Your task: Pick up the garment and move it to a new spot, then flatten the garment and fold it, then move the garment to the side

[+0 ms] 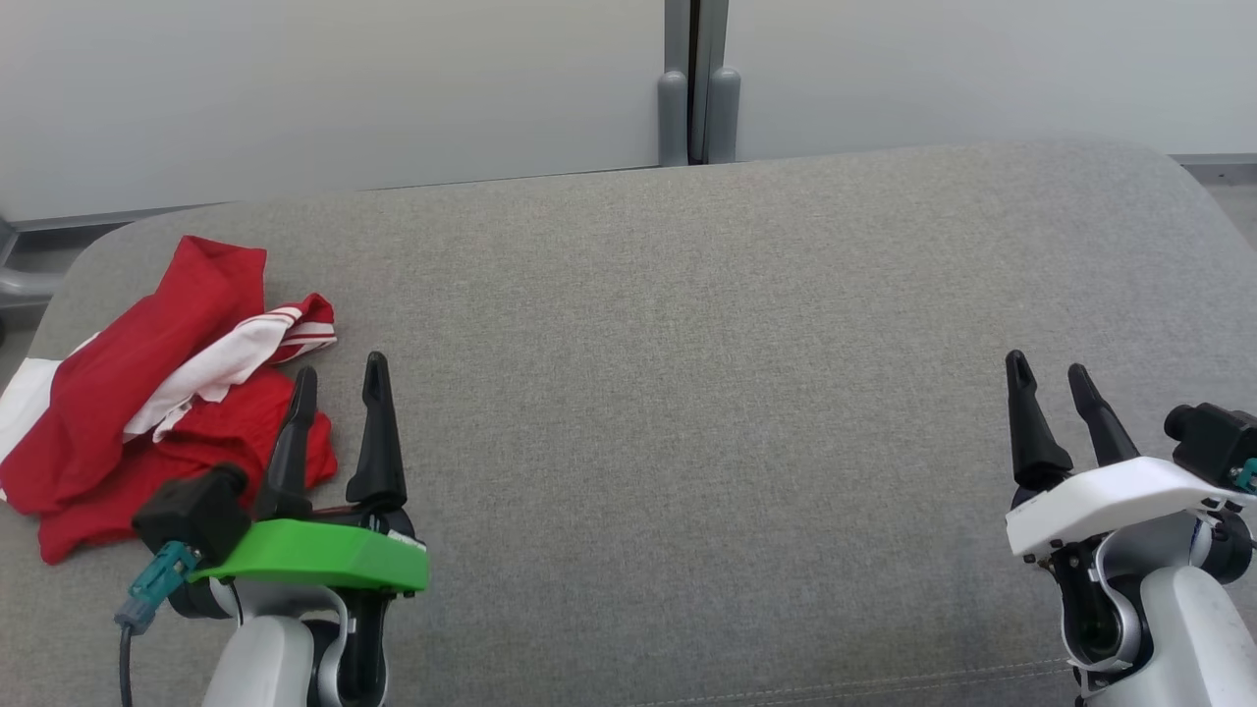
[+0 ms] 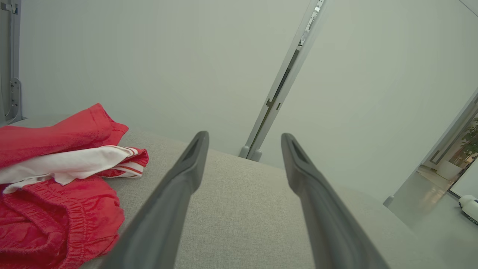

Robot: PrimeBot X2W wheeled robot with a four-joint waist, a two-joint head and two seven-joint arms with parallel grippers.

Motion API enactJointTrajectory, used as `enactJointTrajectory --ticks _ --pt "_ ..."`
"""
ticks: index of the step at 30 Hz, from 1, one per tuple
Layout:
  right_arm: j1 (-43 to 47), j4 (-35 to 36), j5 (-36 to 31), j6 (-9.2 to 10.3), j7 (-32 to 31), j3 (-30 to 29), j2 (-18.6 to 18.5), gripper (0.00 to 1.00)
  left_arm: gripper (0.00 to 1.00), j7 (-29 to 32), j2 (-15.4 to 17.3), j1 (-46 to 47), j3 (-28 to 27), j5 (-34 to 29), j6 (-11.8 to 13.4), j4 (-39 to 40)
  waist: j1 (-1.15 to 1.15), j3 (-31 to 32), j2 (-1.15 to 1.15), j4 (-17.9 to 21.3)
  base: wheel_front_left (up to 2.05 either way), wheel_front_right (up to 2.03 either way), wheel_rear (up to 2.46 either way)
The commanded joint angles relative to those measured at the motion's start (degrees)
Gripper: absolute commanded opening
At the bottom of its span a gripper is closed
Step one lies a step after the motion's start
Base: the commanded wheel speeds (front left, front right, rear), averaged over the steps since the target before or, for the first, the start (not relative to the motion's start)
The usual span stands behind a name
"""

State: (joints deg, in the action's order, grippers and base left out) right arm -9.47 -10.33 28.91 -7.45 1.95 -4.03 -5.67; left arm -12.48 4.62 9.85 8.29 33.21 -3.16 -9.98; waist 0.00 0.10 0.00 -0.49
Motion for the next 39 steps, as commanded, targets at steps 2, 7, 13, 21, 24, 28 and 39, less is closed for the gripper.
enactJointTrajectory --ticks 2,7,13,21,24,28,39 --pt "0.16 0.44 -2.74 -0.03 1.08 1.07 -0.73 1.0 1.0 -0.5 0.89 -0.24 0.21 -2.96 0.77 0.1 0.0 0.0 0.0 -0.09 0.0 0.0 0.0" --pt "0.42 0.17 -5.47 -0.03 2.11 2.39 -0.99 1.0 1.0 -0.7 1.15 -0.5 0.53 -5.61 1.27 -0.93 0.0 0.05 0.0 -0.19 0.0 0.0 0.0" --pt "0.92 -0.17 -9.36 -0.03 3.57 4.06 -1.2 1.0 1.0 -0.99 1.53 -0.63 0.76 -9.15 1.96 -2.19 0.0 0.21 0.0 -0.29 0.0 0.0 0.0" --pt "1.92 -0.85 -14.11 -0.03 5.41 5.31 -0.94 1.0 1.0 -1.27 1.8 -0.93 0.8 -13.23 2.57 -3.91 0.0 0.46 0.0 -0.39 0.0 0.0 0.0" --pt "2.05 -1.26 -15.39 -0.04 6.09 5.57 -0.65 1.0 1.0 -1.4 1.69 -1.23 0.75 -14.4 2.67 -4.59 0.0 0.58 0.0 -0.42 0.0 0.0 0.0" --pt "2.59 -1.82 -16.64 -0.04 6.93 5.44 -0.17 1.0 1.0 -1.55 1.51 -1.45 0.45 -15.6 2.71 -5.83 0.0 0.67 0.0 -0.43 0.0 0.0 0.0" --pt "3.69 -3.29 -20.32 -0.04 9.3 5.78 0.68 1.0 1.0 -1.73 0.93 -0.84 -0.42 -18.41 2.37 -9.91 0.0 0.87 0.0 -0.47 0.0 0.0 0.0"
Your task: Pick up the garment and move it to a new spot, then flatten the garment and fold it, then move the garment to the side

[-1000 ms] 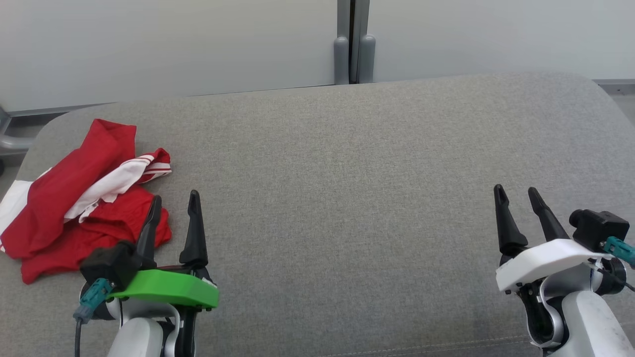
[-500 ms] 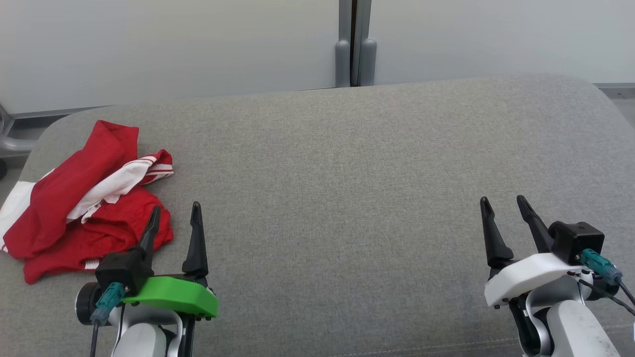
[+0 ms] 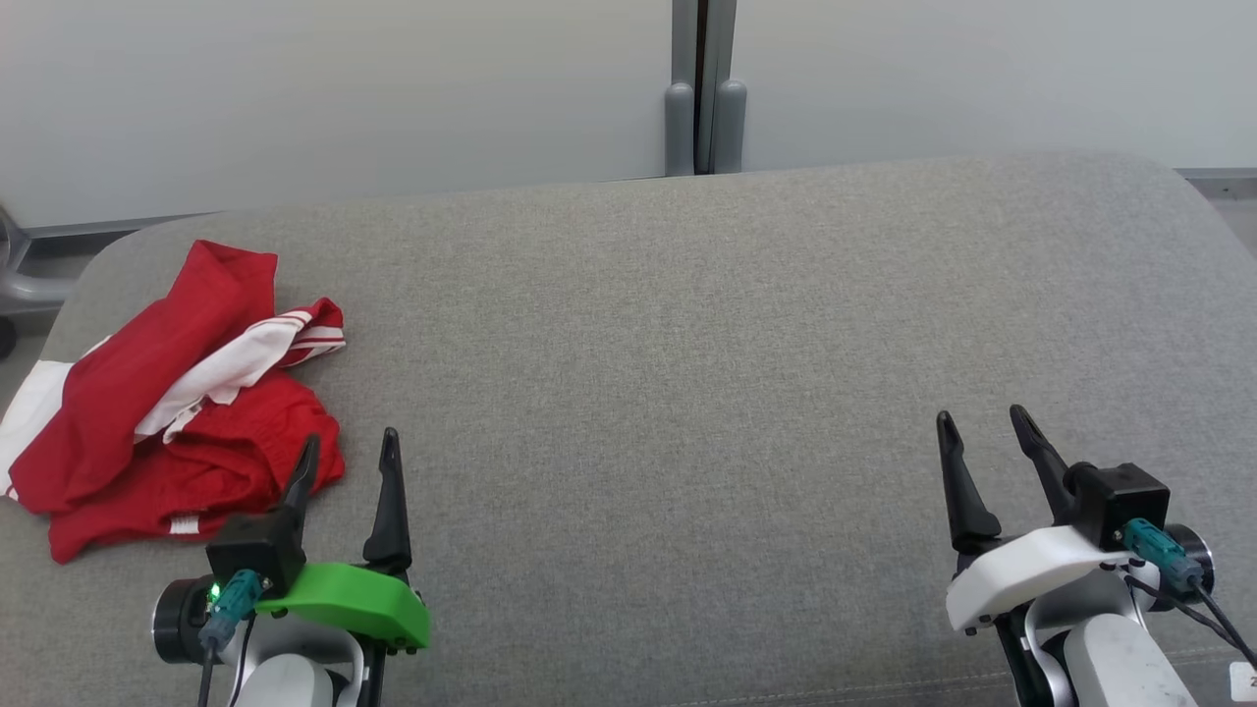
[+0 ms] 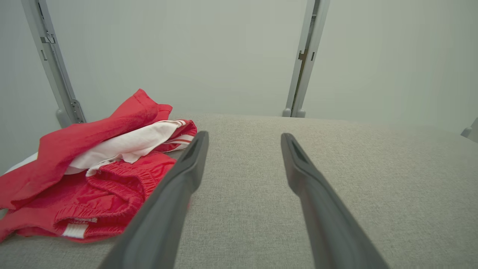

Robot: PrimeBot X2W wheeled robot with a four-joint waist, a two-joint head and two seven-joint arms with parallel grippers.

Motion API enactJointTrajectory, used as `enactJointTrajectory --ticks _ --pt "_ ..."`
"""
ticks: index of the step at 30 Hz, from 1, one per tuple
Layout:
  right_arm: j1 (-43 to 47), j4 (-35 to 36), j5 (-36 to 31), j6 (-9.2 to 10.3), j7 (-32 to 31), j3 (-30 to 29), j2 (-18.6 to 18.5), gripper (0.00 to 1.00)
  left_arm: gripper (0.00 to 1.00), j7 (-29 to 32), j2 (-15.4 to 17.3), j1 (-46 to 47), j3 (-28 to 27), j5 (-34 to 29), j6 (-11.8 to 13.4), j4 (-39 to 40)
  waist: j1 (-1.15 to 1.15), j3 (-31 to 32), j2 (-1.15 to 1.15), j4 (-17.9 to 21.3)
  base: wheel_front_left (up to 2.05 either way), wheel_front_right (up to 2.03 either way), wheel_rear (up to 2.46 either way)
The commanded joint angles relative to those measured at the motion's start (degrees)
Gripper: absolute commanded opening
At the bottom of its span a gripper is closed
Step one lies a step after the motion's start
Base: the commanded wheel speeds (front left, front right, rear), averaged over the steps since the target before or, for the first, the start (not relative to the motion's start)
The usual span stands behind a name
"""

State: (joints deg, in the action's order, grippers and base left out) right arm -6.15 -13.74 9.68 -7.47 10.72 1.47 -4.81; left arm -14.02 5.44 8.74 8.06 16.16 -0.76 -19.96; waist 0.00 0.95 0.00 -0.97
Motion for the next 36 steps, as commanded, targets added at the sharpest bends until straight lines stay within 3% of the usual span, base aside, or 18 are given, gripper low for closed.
enactJointTrajectory --ticks 1,25,36 --pt "0.5 0.07 -1.39 -0.03 0.75 0.33 -0.1 1.0 1.0 0.12 0.05 0.28 -0.25 -1.45 -0.1 -0.29 0.0 0.03 0.0 0.01 0.0 0.0 0.0" --pt "2.22 0.2 -6.66 -0.03 4.72 0.87 1.25 1.0 1.0 1.2 -0.44 0.04 -0.8 -6.83 0.6 -2.73 0.0 0.21 0.0 -0.3 0.0 0.0 0.0" --pt "2.42 0.42 -4.69 -0.03 4.67 -0.6 1.58 1.0 1.0 0.88 -0.61 -0.36 -1.0 -4.53 0.73 -2.98 0.0 0.18 0.0 -0.19 0.0 0.0 0.0"
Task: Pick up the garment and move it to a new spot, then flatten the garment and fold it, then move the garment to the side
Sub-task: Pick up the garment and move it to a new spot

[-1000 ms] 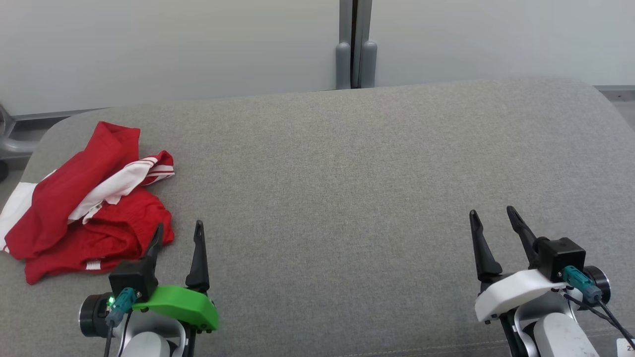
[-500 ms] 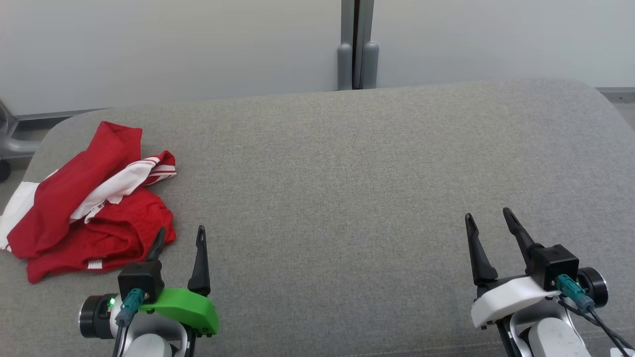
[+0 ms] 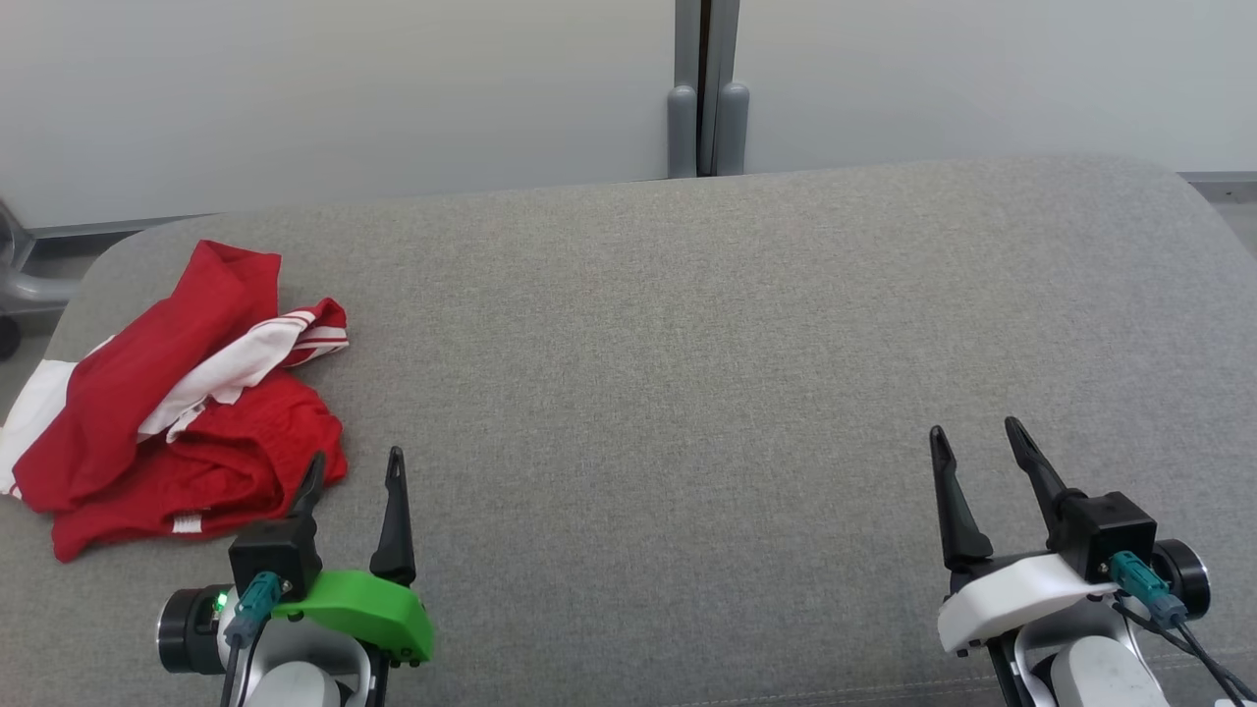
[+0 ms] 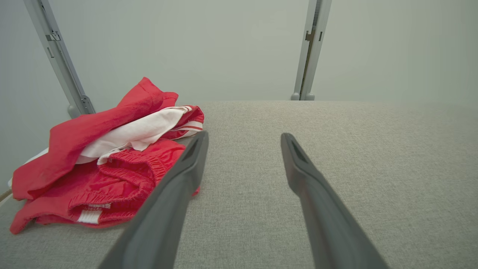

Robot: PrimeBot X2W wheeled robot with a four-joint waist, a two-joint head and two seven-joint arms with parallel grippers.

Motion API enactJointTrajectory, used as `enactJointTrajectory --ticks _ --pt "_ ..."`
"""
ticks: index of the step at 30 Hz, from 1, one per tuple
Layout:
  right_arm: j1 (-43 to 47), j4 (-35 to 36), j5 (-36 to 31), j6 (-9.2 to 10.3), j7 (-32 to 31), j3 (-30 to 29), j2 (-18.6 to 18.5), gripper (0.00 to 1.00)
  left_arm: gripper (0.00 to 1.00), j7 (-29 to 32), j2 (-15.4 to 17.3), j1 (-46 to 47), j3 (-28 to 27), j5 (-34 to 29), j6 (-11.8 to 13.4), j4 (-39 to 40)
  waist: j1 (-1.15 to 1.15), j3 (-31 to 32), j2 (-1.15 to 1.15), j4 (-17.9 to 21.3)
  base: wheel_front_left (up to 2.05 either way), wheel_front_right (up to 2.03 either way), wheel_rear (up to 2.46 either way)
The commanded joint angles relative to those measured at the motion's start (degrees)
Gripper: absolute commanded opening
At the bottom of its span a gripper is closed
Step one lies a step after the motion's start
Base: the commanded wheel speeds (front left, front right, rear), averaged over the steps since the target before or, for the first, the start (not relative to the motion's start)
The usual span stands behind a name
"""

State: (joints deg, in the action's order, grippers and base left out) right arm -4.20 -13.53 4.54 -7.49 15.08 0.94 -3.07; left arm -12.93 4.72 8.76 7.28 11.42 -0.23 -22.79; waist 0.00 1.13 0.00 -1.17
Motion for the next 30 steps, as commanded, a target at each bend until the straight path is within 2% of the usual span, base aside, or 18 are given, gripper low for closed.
enactJointTrajectory --ticks 1,10,18,30 --pt "0.51 0.3 0.44 0.0 0.3 -0.09 -0.12 1.0 1.0 -0.25 0.17 -0.34 -0.16 0.29 0.2 -0.2 0.0 -0.01 0.0 0.02 0.0 0.0 0.0" --pt "0.58 0.33 0.2 0.0 0.3 -0.05 0.02 1.0 1.0 -0.39 0.17 0.41 0.58 0.76 0.37 -0.66 0.0 -0.05 0.0 -0.48 0.0 0.0 0.0" --pt "1.04 0.97 -0.22 0.0 0.3 -0.18 0.04 1.0 1.0 -0.49 0.07 1.27 1.16 1.03 0.67 -0.82 0.0 -0.02 0.0 -4.07 0.0 0.0 0.0" --pt "1.74 2.48 0.54 0.0 0.29 1.32 0.07 1.0 1.0 -0.68 0.77 0.97 1.28 1.58 1.23 -0.77 0.0 0.35 0.0 -15.05 0.0 0.0 0.0"
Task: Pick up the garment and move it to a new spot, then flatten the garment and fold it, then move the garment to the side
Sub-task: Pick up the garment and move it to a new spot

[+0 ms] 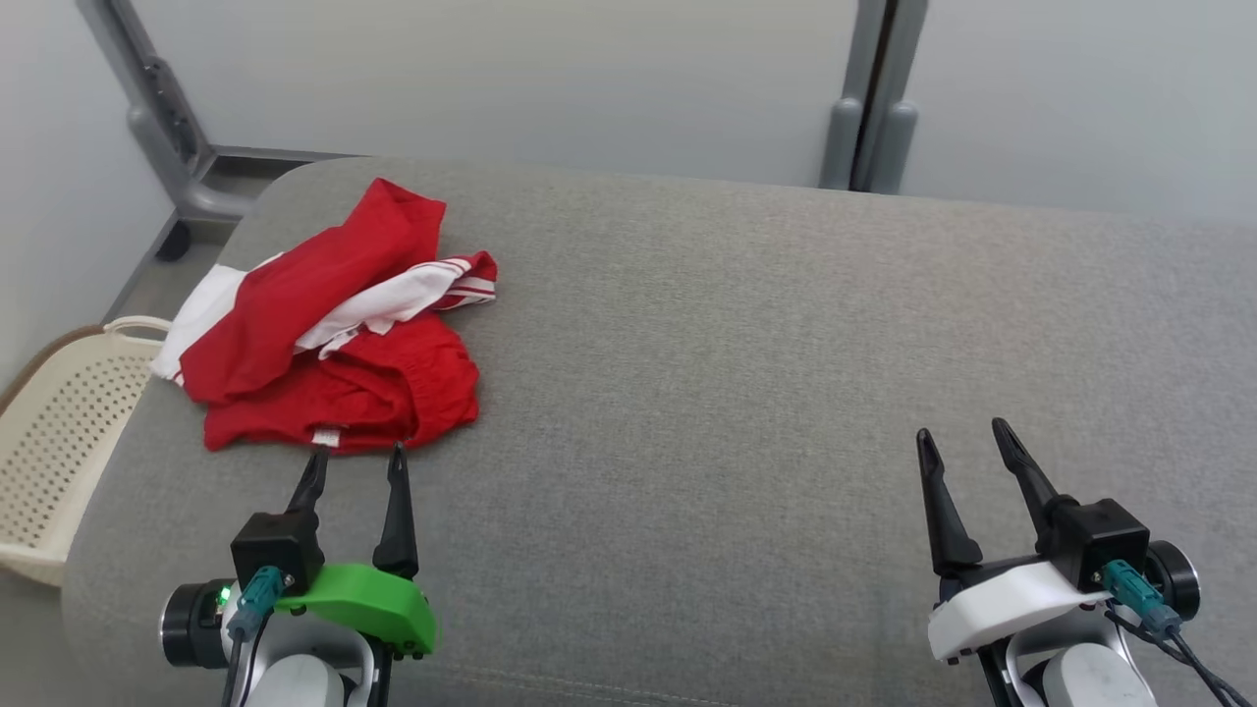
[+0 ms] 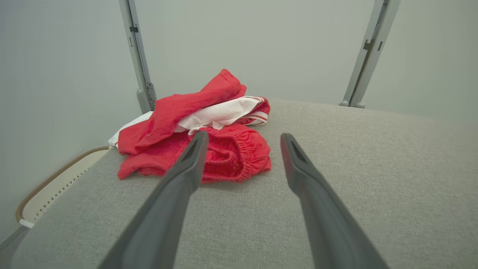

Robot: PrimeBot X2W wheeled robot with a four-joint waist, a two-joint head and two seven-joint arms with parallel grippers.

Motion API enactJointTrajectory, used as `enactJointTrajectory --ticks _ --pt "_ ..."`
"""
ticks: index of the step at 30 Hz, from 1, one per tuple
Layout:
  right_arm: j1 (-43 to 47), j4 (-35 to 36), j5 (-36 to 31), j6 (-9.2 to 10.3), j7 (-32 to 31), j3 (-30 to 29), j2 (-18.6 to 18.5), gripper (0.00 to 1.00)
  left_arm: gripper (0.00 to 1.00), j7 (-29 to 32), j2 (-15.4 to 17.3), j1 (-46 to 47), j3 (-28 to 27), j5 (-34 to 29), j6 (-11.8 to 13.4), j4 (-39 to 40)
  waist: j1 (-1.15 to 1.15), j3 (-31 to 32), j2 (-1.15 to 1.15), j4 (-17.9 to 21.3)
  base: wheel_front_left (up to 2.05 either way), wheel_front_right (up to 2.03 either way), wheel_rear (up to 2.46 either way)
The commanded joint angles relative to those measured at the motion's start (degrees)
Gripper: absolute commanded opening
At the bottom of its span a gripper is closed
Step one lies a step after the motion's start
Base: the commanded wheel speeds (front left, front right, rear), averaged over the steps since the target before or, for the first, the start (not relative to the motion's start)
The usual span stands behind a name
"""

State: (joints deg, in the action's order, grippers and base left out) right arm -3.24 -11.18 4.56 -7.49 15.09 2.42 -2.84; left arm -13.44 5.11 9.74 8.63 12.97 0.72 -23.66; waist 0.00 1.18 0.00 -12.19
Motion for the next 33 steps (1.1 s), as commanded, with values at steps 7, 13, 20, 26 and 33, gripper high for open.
enactJointTrajectory --ticks 7,13,20,26,33 --pt "0.96 0.13 1.1 0.0 0.28 1.11 -0.15 1.0 1.0 -0.25 0.7 -0.85 0.0 0.69 0.54 0.45 0.0 0.32 0.0 -10.57 0.0 0.0 0.0" --pt "0.71 -0.61 1.65 0.0 0.28 2.19 -0.16 1.0 1.0 -0.26 0.88 -1.41 0.03 1.15 0.83 0.82 0.0 0.34 0.0 -12.58 0.0 0.0 0.0" --pt "0.29 -1.11 1.81 0.0 0.28 3.11 -0.16 1.0 1.0 -0.31 1.17 -1.77 0.04 1.8 1.08 1.01 0.0 0.24 0.0 -12.4 0.0 0.0 0.0" --pt "0.16 -1.53 1.71 0.0 0.28 3.1 -0.16 1.0 1.0 -0.26 1.4 -1.42 0.35 2.09 1.27 0.98 0.0 0.22 0.0 -12.16 0.0 0.0 0.0" --pt "0.16 -1.76 1.69 0.0 0.28 3.31 -0.16 1.0 1.0 0.6 1.78 -1.19 1.11 2.86 0.12 1.08 0.0 0.21 0.0 -12.25 0.0 0.0 0.0"
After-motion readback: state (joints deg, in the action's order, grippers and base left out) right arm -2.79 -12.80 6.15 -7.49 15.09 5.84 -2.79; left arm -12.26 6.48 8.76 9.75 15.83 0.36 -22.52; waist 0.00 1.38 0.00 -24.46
